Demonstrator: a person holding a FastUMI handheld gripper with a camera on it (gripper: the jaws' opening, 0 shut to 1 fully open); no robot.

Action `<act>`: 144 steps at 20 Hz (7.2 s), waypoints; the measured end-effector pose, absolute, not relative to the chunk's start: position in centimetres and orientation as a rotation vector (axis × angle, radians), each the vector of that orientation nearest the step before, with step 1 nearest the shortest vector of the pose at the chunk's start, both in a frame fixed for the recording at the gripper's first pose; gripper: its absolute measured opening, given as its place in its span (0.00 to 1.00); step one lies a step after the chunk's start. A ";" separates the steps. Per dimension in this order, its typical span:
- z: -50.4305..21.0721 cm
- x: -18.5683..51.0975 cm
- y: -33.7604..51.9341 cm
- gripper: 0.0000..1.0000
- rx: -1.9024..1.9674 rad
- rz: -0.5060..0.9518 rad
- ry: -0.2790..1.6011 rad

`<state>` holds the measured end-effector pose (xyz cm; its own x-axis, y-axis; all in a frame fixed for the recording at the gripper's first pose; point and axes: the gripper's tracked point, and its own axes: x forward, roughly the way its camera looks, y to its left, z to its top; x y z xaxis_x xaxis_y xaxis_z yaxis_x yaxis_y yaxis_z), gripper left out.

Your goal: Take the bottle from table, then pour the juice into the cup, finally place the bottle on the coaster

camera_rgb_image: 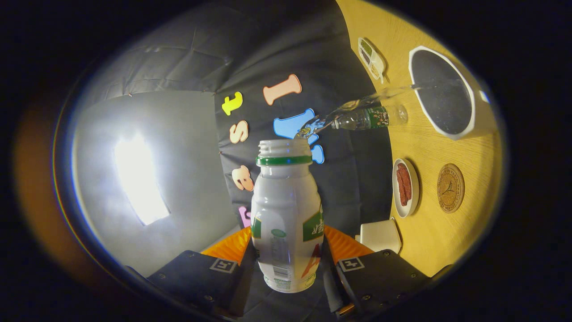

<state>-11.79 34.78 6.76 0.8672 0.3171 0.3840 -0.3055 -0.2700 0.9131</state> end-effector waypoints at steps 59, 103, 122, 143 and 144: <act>6.6 -11.6 34.8 0.68 1.858 0.556 -0.008; 6.4 -11.7 33.7 0.68 2.034 0.453 -0.090; 6.6 -11.9 32.5 0.68 2.104 0.431 -0.148; 2.4 -11.1 36.7 0.68 1.642 0.368 0.010; 1.7 -11.0 37.1 0.68 1.560 0.353 0.033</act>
